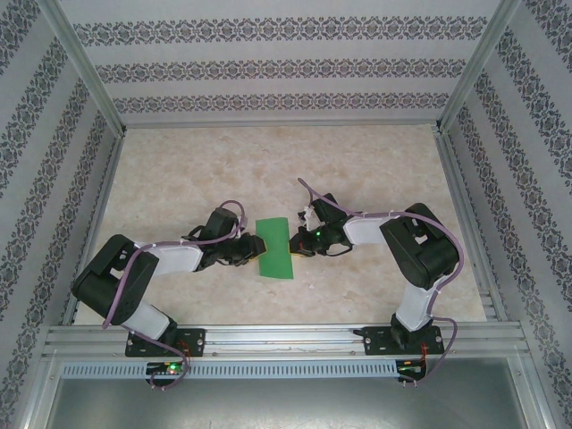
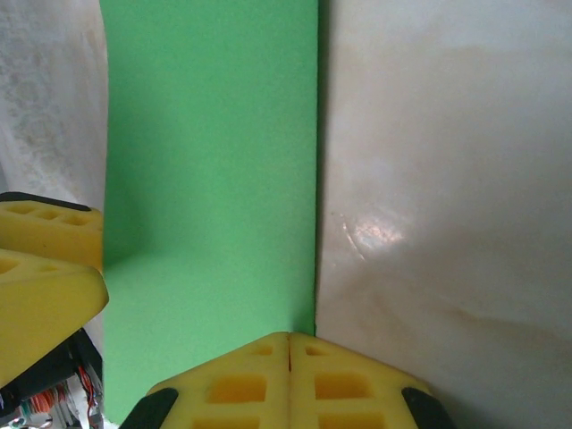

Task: Fold a paper plane with a square sheet of paper (fold left side to right side)
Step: Third fold the triangle at the center of the table.

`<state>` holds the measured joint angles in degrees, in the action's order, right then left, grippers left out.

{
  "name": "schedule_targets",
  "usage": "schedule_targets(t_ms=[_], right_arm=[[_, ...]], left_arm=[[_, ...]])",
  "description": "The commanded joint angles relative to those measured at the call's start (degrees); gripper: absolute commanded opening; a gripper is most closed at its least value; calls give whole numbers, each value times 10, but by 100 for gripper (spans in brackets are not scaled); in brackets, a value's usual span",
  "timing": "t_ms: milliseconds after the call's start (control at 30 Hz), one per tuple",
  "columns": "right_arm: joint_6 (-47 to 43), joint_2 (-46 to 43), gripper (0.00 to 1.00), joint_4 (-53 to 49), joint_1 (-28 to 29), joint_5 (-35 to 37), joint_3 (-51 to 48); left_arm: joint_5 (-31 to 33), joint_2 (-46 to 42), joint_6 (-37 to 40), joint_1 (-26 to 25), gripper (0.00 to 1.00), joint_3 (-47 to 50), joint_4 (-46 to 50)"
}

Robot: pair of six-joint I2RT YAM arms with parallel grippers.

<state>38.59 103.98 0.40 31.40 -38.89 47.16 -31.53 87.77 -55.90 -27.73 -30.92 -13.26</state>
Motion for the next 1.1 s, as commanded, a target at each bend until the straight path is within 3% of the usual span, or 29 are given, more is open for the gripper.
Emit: schedule_targets(t_ms=[0,233,333,433,567,833,1067], right_arm=[[-17,17,0,-22,5,26,3],[-26,-24,0,12,5,39,-3],[-46,-69,11,23,5,72,-11],[-80,-125,31,30,6,122,-35],[-134,-207,39,59,22,161,-88],[-319,-324,50,98,162,310,-169],[-445,-271,55,136,290,416,-175]], left_arm=[[-7,5,-11,5,22,4,-25],[-13,-1,-19,4,1,2,-21],[-13,-2,-26,4,0,0,-19],[-17,-4,-34,4,0,-1,-19],[-26,-8,-36,3,0,-6,-6],[-9,-27,-45,3,0,-14,34],[-8,-28,-62,2,0,-13,33]])
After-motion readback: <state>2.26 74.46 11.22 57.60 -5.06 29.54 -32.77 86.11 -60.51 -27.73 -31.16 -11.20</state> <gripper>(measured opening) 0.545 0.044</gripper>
